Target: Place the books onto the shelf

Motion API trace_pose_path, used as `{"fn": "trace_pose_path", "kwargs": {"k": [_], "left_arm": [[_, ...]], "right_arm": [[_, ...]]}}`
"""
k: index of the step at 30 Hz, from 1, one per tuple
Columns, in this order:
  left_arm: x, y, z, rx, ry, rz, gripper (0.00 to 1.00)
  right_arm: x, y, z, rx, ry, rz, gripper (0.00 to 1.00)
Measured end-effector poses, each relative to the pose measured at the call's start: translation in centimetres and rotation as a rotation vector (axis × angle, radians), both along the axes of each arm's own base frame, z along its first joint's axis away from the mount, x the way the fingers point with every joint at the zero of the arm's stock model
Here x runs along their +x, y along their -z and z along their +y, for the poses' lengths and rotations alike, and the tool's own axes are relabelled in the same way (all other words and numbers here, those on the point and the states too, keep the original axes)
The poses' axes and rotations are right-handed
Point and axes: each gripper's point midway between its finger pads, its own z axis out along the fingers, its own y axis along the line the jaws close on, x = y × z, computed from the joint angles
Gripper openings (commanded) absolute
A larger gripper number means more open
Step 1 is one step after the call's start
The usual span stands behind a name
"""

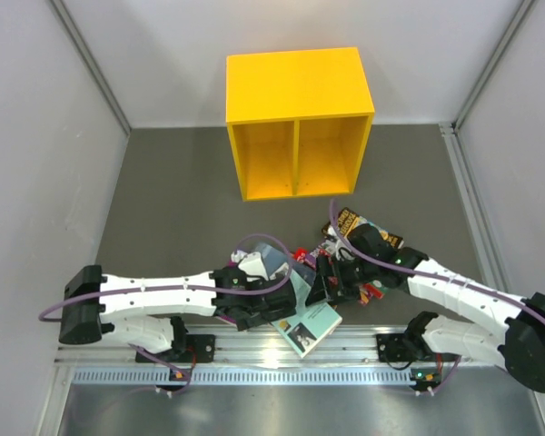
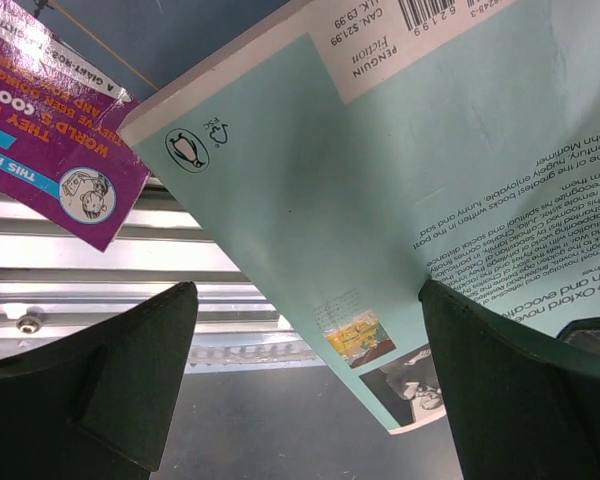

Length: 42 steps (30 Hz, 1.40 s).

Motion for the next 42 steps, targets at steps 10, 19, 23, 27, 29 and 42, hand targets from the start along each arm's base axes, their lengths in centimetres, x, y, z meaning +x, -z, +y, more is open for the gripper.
{"fn": "trace_pose_path", "kwargs": {"k": [10, 19, 23, 27, 29, 42], "left_arm": [[0.0, 0.3, 0.8, -0.075, -0.062, -0.005, 0.98], [0.1, 0.3, 0.6, -0.092, -0.07, -0.004, 0.98], [0.2, 0.0, 0.7, -0.102, -0.074, -0.012, 0.98], [1.0, -1.4, 2.0, -0.088, -0.096, -0.062, 0.98], [1.6, -3.4, 2.7, -0.1, -0.11, -0.104, 0.98], [4.4, -12.8, 5.1, -0.144, -0.121, -0.3, 0.98]], "right_arm": [[-1.6, 0.0, 0.4, 0.006, -0.072, 0.024, 0.19], [-2.1, -1.5, 0.5, 0.057, -0.084, 0.018, 0.0], [-2.2, -2.1, 0.1, 0.049, -0.066, 0.011, 0.0], [-0.8, -6.1, 0.1, 0.0, -0.052, -0.054, 0.0], [1.4, -9.4, 0.3, -0.036, -0.031, -0.131, 0.0], [24.2, -35.9, -4.4, 0.079, 0.376, -0.745, 0.0]]}}
